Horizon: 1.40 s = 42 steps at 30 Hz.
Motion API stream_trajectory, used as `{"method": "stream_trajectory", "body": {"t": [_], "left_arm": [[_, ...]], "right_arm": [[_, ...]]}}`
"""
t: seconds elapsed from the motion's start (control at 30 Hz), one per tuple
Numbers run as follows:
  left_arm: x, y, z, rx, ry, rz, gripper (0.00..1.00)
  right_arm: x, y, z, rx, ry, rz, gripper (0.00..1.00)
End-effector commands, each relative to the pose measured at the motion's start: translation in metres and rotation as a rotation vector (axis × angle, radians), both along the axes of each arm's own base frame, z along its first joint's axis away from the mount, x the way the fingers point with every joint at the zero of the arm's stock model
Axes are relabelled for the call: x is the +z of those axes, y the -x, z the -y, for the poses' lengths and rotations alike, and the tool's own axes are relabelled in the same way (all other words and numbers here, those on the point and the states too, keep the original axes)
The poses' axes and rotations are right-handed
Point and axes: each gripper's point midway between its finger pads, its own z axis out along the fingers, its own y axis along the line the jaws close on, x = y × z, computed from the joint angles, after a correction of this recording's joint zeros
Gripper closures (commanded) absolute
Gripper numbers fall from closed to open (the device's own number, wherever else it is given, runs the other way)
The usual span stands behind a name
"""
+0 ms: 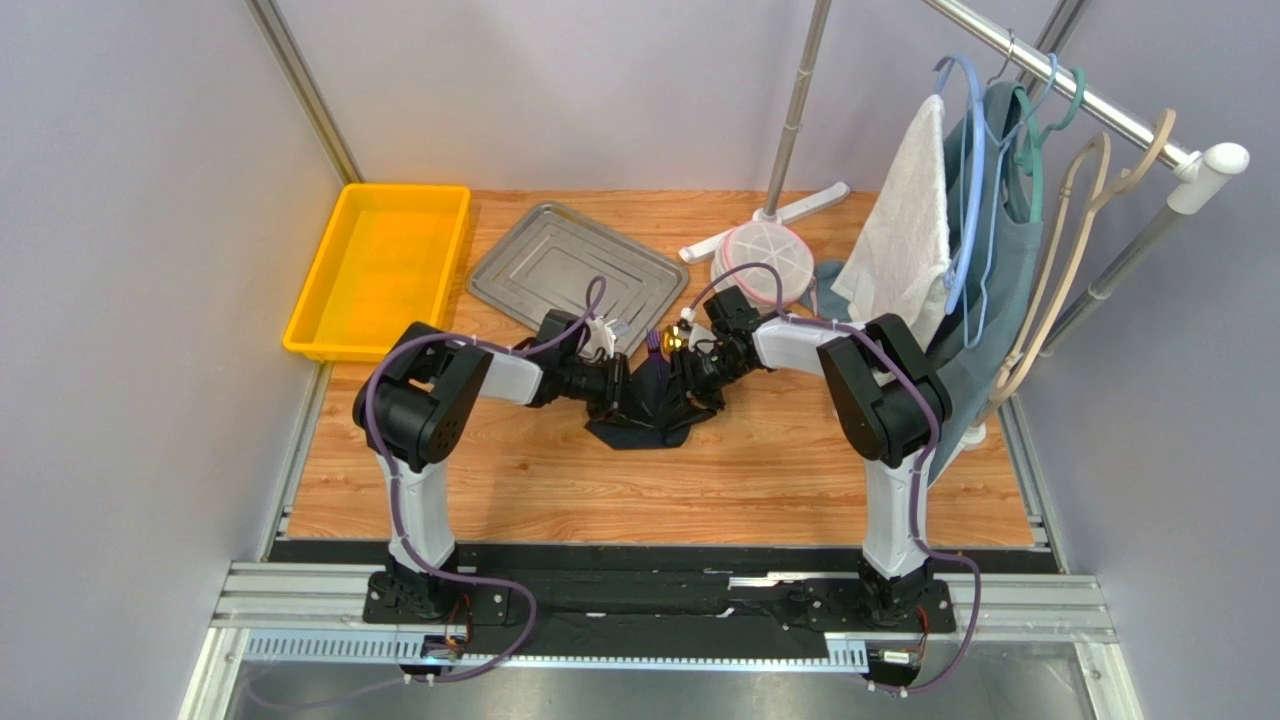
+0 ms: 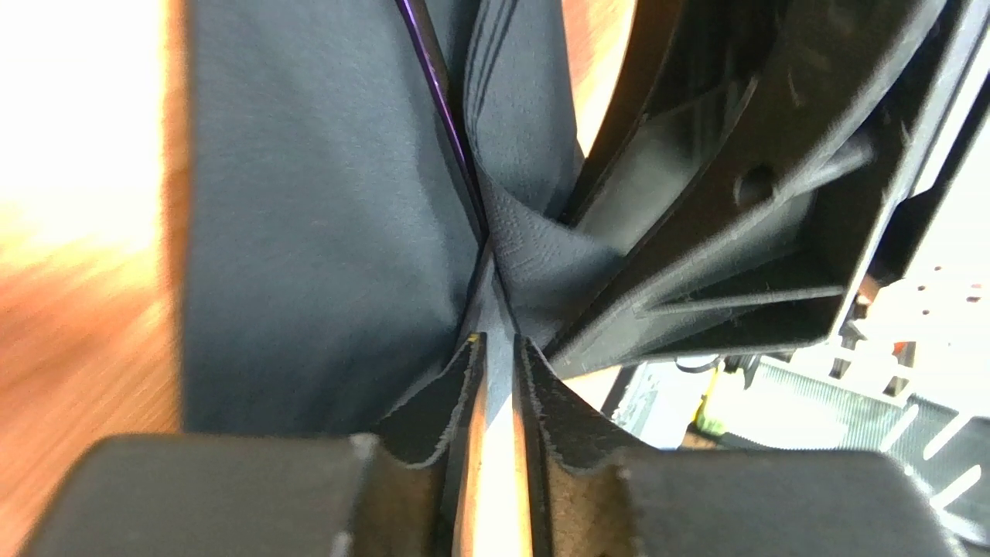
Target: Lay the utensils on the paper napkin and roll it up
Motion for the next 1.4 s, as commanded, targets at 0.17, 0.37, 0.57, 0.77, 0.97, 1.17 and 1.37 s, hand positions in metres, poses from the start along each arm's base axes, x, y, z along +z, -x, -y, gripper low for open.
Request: {"method": "stream_trajectory", "body": {"t": [0.17, 0.37, 0.57, 0.77, 0.97, 1.17, 1.37], "left_arm": [[0.047, -0.046, -0.022, 0.122, 0.06, 0.119, 0.66], [0.055, -0.064, -0.017, 0.14, 0.071, 0.131, 0.57], [0.055, -0.065, -0.003, 0.105, 0.07, 0.13, 0.59], [0.045, -0.052, 0.013, 0.052, 0.063, 0.1, 0.68], [0.039, -0.041, 0.02, 0.02, 0.062, 0.085, 0.73], [0.03, -0.038, 0.021, -0.003, 0.03, 0.07, 0.73], [0.012, -0.034, 0.013, -0.017, -0.053, 0.039, 0.81]], "right_arm": [[0.01, -0.006, -0.005, 0.023, -0.031, 0.077, 0.56], [0.013, -0.006, -0.005, 0.033, -0.043, 0.096, 0.48], [0.014, -0.006, -0.005, 0.033, -0.052, 0.106, 0.59], [0.012, -0.004, -0.005, 0.035, -0.054, 0.1, 0.63], [0.013, -0.004, -0.005, 0.037, -0.055, 0.106, 0.66], [0.014, -0.004, -0.004, 0.036, -0.055, 0.115, 0.67], [0.02, -0.006, -0.005, 0.032, -0.064, 0.119, 0.63]]}}
